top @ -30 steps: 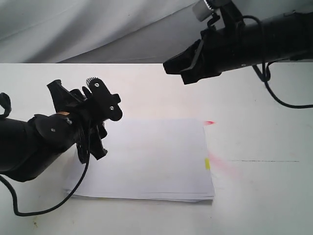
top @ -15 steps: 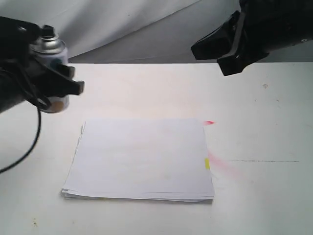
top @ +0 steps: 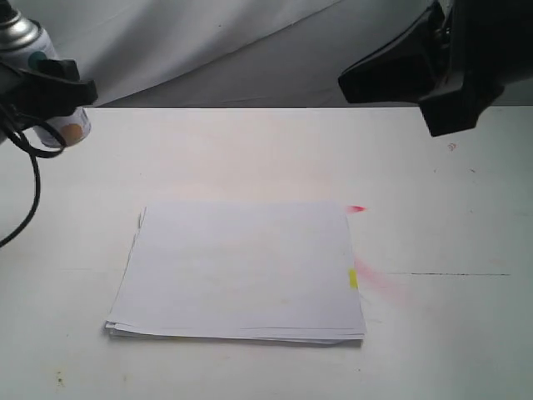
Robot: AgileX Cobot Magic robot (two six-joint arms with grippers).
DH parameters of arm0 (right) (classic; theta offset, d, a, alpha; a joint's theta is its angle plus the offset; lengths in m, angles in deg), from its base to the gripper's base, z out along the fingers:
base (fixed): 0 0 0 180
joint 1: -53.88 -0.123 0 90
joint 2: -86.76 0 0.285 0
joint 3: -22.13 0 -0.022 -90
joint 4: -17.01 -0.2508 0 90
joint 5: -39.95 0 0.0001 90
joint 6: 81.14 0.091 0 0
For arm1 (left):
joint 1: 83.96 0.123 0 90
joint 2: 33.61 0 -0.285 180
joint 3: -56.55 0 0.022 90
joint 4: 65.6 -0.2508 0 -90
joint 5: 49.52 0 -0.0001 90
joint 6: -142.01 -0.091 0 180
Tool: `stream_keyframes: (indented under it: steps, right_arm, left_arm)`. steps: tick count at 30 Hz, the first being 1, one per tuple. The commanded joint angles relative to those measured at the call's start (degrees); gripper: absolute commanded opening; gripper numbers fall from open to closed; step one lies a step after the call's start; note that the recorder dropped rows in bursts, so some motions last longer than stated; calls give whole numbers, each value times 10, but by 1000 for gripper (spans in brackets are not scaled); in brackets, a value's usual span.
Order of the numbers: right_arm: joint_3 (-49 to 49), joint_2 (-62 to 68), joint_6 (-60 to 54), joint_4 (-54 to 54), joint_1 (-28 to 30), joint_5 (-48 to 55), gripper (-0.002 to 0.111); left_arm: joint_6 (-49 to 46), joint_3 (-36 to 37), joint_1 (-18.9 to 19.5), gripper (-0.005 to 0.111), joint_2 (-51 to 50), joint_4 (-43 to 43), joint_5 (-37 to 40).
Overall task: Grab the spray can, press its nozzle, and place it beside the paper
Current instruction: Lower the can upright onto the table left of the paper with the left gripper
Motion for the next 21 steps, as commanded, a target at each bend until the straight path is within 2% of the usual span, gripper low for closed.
stream_keyframes:
  steps: [1,5,14,21]
  right_arm:
    - [1,-3,1,0,3,19,0]
    - [1,-3,1,8,3,22,0]
    - [1,-3,2,7,3,22,0]
    - [1,-3,2,7,3,22,0]
  left_arm:
    - [94,-8,1,0,-83,-71,-94]
    - [167,-8,1,0,-179,-175,-185]
    - [168,-8,1,0,-312,-161,-269]
    - [180,-8,1,0,-323,-127,-266]
